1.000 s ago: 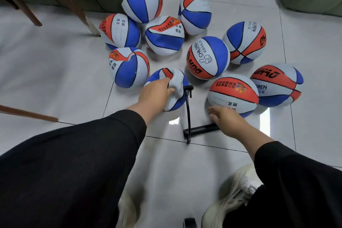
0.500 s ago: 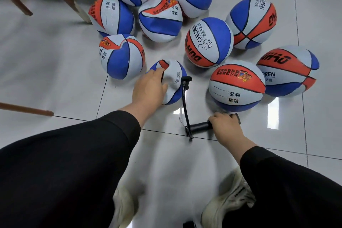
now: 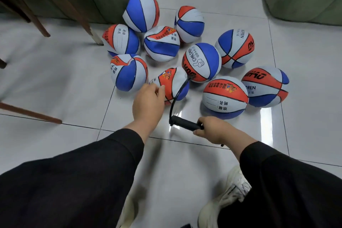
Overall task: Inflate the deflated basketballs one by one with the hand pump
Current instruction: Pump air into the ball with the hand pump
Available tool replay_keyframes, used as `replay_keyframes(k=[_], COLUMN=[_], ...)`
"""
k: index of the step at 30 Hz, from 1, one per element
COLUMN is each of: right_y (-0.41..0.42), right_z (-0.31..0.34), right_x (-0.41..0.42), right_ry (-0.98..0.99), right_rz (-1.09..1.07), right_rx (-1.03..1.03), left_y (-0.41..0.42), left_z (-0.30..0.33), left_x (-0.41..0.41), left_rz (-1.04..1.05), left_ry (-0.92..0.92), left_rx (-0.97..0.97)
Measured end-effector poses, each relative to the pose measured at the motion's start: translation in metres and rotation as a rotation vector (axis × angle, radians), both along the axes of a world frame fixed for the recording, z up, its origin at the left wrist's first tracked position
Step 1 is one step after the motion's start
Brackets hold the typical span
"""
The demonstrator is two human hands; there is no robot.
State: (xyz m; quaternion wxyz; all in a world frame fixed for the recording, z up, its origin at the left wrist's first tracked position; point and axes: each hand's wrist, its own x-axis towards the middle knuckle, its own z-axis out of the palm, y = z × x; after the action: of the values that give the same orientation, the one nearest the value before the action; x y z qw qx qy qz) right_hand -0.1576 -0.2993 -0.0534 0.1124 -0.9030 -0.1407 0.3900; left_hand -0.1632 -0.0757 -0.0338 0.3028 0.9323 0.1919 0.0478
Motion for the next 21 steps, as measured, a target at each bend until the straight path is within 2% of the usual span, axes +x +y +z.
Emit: replay_keyframes(k=[4, 6, 8, 11, 13, 17, 21], right_y=[0.021, 0.035, 0.048, 0.06, 0.063, 0.065, 0.065], right_z=[0.048, 0.072, 0.091, 0.108, 0.114, 0.113, 0.104], right_x=[-0.015, -0.028, -0.041, -0.061, -0.076, -0.102, -0.134], right_ry=[0.133, 0.18, 0.199, 0.231, 0.281, 0.362, 0.417], right_rz=[-0.348, -0.435, -0.501, -0.594, -0.66, -0.824, -0.952], right_rx=[0.26, 0.371, 0.487, 0.665, 0.754, 0.878, 0.971], left_y=[-0.014, -0.019, -0.025, -0.027, -0.024, -0.025, -0.024], left_z=[0.014, 0.018, 0.026, 0.041, 0.051, 0.06, 0.061], left_x=[-0.04, -0.057, -0.066, -0.072, -0.074, -0.076, -0.072], left_rz=[0.351, 0.424, 0.43, 0.423, 0.419, 0.426, 0.571], left_ry=[0.197, 0.297, 0.347, 0.278, 0.201, 0.139, 0.069], left_rx=[-0.37, -0.511, -0.733, -1.106, -1.256, -1.266, -1.225])
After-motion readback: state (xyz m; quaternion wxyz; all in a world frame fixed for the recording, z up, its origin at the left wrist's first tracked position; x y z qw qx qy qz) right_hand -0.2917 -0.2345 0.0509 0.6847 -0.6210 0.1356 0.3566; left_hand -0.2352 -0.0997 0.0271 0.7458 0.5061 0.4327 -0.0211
